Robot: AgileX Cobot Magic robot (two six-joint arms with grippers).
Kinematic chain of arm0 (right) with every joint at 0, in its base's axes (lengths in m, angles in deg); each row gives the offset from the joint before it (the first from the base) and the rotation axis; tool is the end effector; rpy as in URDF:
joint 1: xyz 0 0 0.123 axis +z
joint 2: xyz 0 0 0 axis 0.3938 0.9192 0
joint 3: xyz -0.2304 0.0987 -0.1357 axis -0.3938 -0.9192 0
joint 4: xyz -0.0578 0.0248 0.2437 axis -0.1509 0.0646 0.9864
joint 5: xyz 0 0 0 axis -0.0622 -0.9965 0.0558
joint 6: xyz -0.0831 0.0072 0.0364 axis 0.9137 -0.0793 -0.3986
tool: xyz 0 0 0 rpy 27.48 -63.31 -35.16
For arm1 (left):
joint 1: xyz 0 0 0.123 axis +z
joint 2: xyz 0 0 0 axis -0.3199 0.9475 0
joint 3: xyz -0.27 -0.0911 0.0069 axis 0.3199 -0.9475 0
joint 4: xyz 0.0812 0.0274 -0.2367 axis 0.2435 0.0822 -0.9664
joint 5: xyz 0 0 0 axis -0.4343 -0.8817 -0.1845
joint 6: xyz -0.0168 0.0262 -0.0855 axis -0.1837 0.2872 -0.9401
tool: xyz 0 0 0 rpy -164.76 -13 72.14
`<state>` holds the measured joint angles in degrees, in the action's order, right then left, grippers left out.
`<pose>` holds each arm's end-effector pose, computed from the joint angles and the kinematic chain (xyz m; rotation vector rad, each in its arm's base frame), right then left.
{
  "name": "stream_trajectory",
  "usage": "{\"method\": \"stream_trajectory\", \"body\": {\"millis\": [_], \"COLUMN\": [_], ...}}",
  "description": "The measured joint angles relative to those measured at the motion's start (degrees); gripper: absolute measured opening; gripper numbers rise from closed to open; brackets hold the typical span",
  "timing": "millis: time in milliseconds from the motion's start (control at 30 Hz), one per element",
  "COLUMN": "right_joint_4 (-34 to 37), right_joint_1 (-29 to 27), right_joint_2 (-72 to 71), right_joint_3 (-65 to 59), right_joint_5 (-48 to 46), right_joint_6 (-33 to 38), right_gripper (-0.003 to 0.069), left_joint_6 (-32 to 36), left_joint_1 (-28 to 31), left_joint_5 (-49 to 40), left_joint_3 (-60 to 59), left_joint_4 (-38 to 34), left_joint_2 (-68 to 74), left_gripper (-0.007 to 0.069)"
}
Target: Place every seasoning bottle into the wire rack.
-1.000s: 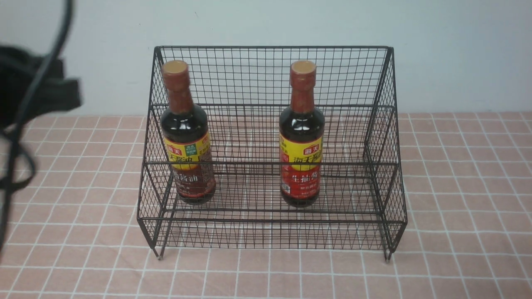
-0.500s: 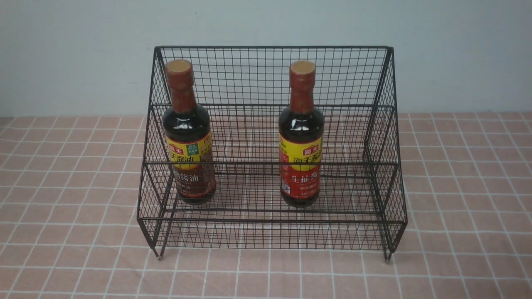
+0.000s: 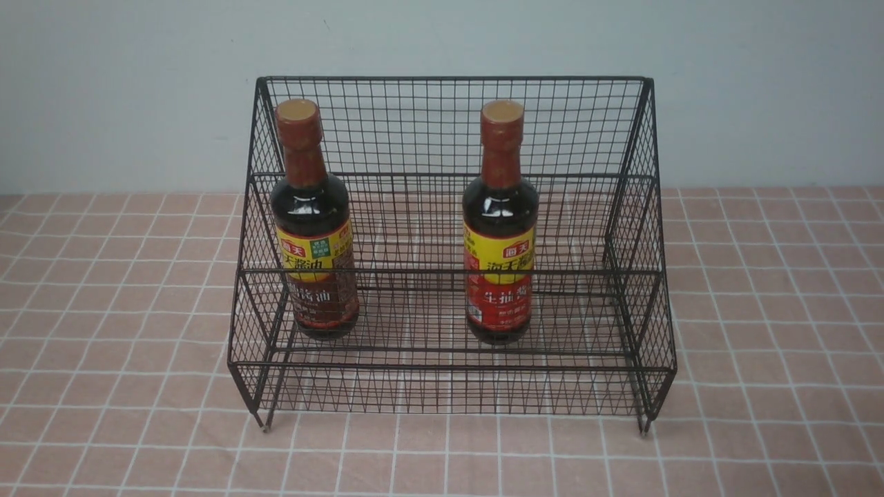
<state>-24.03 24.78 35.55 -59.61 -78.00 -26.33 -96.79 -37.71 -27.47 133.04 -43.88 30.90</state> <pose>0.0530 -0.0008 0.1737 0.0872 1.8499 0.0672 0.0507 -0.0147 0.3662 0.0705 2.0722 -0.3289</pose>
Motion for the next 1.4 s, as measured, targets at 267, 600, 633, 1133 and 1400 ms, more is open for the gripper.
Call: {"method": "stream_trajectory", "body": {"millis": [267, 600, 633, 1133, 1400], "right_joint_4": [0.0, 0.0, 0.0, 0.05, 0.05], "right_joint_1": [0.0, 0.0, 0.0, 0.0, 0.0], "right_joint_2": [0.0, 0.0, 0.0, 0.0, 0.0], "right_joint_3": [0.0, 0.0, 0.0, 0.0, 0.0], "right_joint_5": [0.0, 0.0, 0.0, -0.06, -0.06], "right_joint_6": [0.0, 0.0, 0.0, 0.0, 0.0], "right_gripper": [-0.0014, -0.0014, -0.0014, -0.0014, -0.0014], "left_joint_6": [6.81, 27.02, 27.84, 28.97, 28.91], "left_joint_1": [2.66, 13.77, 14.13, 14.33, 14.33], "left_joint_5": [12.68, 32.09, 32.93, 33.07, 33.12], "left_joint_3": [-3.66, -33.6, -37.47, -48.0, -48.0], "left_joint_4": [-1.41, -9.95, -9.61, -8.71, -8.71], "left_joint_2": [-2.58, -18.0, -20.41, -25.17, -25.17], "left_gripper": [-0.0007, -0.0007, -0.0007, -0.0007, -0.0007]}}
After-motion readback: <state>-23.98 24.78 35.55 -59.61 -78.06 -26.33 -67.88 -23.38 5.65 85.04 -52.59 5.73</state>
